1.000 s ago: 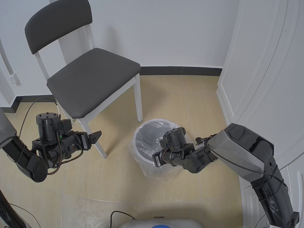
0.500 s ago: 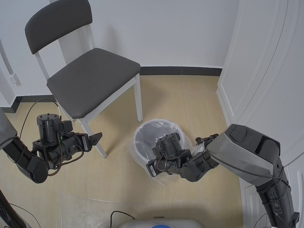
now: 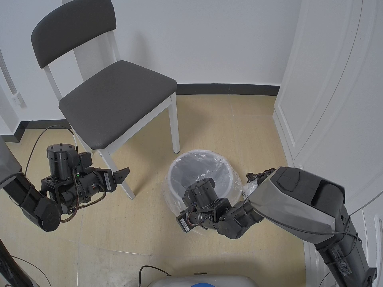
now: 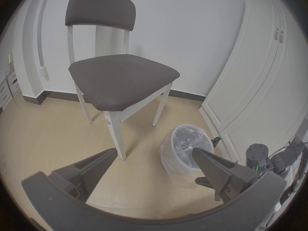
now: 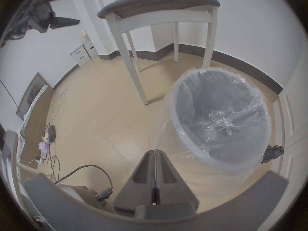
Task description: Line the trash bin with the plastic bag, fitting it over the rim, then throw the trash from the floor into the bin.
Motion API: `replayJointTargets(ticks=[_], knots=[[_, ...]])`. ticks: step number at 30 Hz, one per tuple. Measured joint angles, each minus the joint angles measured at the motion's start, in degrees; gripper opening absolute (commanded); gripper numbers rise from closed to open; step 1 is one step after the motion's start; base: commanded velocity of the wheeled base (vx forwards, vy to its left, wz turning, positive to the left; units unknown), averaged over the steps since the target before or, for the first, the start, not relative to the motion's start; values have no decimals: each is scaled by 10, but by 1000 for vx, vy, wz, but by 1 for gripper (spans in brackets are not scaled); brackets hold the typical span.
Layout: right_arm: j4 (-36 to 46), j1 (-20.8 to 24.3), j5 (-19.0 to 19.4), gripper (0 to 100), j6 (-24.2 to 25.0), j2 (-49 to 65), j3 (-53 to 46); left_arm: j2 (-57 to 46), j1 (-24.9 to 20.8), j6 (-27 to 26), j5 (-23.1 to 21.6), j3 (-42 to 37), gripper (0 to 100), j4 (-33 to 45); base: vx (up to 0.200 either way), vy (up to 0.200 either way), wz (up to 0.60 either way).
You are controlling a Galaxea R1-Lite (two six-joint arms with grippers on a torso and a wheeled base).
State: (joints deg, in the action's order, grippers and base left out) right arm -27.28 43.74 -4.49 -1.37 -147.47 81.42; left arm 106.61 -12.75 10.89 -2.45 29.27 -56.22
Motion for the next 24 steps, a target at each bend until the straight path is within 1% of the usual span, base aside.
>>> replayJointTargets(ticks=[3,5,8,12,24], knots=[[5,-2,-8,0,1,-15,27,0,0,0,0,1,100,0,0,0,0],[10,-10,-21,0,0,-27,44,0,0,0,0,1,100,0,0,0,0],[30,-19,-30,0,0,-41,65,0,0,0,0,2,100,0,0,0,0],[48,-32,-34,0,1,-54,89,0,0,0,0,4,100,0,0,0,0],[56,-54,-36,0,-2,-72,120,5,0,1,0,7,100,-1,0,0,0]])
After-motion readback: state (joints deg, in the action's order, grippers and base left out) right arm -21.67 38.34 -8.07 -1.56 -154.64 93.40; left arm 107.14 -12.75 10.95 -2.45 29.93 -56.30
